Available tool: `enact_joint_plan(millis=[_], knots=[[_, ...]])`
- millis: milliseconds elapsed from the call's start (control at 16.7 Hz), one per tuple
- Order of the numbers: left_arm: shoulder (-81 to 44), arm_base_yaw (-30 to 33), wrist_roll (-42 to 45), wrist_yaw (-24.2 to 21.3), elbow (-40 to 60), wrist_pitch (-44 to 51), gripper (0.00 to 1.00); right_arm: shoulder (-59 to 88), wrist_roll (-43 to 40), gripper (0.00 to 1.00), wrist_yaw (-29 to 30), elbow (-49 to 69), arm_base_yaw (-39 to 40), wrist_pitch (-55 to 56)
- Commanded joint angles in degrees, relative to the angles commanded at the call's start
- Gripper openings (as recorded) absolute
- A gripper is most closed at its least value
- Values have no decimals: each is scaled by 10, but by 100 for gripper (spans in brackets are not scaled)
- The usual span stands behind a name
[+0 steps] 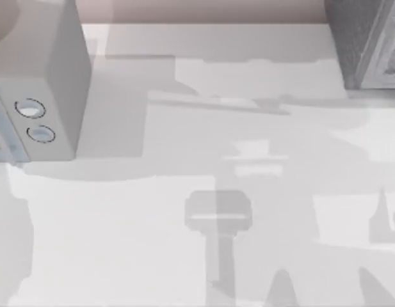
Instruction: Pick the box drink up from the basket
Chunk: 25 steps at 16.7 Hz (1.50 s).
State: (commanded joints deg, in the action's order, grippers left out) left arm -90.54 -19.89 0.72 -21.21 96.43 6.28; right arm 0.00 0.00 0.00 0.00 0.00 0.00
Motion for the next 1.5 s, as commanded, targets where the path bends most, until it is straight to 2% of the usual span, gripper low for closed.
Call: enact_joint_plan(millis=[180, 360, 1080, 1260, 1500], knots=[[73, 17, -2, 18, -77, -4, 0, 0, 0, 100, 0, 0, 0, 0], [187, 41, -2, 44, -195, -14, 0, 0, 0, 100, 0, 0, 0, 0], [770, 165, -6, 176, -828, -54, 0, 0, 0, 100, 0, 0, 0, 0], [864, 188, -7, 200, -923, -60, 0, 0, 0, 100, 0, 0, 0, 0], [905, 199, -7, 212, -964, -63, 0, 0, 0, 100, 0, 0, 0, 0]])
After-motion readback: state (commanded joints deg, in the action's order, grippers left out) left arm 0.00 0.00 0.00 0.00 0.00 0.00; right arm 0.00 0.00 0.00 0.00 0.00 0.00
